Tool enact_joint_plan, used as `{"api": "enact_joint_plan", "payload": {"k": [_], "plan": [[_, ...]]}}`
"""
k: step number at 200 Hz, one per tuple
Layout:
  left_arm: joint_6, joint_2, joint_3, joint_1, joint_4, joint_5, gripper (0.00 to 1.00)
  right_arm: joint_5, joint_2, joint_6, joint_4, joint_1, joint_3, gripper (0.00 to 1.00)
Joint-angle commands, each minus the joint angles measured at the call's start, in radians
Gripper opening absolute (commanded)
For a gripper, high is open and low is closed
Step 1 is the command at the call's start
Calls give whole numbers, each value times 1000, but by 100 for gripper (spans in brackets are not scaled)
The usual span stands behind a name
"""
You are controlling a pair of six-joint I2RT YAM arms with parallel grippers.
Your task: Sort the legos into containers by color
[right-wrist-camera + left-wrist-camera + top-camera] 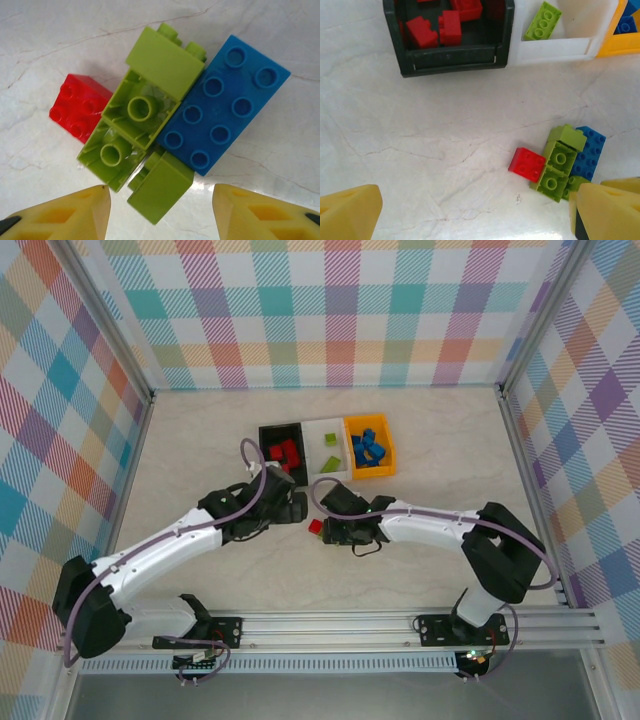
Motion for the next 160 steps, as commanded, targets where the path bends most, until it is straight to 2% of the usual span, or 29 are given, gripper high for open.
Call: {"api": "enact_joint_plan", "payload": {"k": [1,16,78,121,143,160], "plan": [[-20,-56,-18,-1,26,-6,100,52,51,40,-33,2,57,56],[-30,-74,-23,-2,5,-37,100,47,83,49,-36,2,62,55],[-13,-131,-16,-1,-21,-72,100,67,41,45,-52,2,10,34],[-12,-130,-15,-1,-27,-72,100,58,-1,39,-118,0,-25,36],[-14,-129,-19,-1,-26,-63,100,35,-32,5,-127,0,-46,49],[-17,-130,-27,-1,-25,-67,100,26,-32,-16,-120,0,-53,55]]}}
